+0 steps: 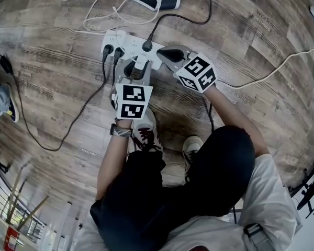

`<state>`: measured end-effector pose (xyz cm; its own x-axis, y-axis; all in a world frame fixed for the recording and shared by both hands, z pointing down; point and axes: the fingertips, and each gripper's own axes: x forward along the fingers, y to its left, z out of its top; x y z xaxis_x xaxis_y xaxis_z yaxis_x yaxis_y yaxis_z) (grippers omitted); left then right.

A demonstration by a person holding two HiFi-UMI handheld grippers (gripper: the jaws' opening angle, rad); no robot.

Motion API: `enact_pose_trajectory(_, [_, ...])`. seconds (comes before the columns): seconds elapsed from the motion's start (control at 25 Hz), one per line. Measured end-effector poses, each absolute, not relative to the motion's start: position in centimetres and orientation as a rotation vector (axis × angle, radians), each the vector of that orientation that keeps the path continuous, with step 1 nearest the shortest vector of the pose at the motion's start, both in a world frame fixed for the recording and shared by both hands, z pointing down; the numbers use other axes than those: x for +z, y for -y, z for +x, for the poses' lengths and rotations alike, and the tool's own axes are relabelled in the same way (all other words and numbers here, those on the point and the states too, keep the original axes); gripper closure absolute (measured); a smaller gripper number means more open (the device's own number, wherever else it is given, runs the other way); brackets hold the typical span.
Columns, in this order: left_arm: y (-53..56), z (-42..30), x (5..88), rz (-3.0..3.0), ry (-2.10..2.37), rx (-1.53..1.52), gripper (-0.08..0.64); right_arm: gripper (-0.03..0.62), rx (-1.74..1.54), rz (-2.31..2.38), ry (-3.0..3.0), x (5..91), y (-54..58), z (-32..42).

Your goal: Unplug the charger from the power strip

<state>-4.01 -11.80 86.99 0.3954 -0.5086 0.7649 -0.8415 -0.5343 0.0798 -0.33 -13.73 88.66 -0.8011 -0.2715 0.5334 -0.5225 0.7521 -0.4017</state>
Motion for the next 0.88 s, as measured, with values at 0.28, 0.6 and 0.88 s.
enact_pose_trajectory(0.28, [11.93, -4.43, 86.91, 2.126, 1.154, 0.838, 0.419, 0.591, 0.757, 0.601, 2.506, 88.57, 13.7, -0.3])
enact_pose_trajectory(0.6, [11.85, -4.18, 86.88, 2.179, 1.181, 0.926, 0.419, 0.591, 0.753, 0.604, 2.508, 88.63, 13.74, -0.32])
enact_pose_trajectory(0.88, [11.91, -4.34, 86.84, 2.148, 1.179, 0.876, 0.419, 0.591, 0.746, 0.604, 2.511, 88.55, 13.72, -0.29])
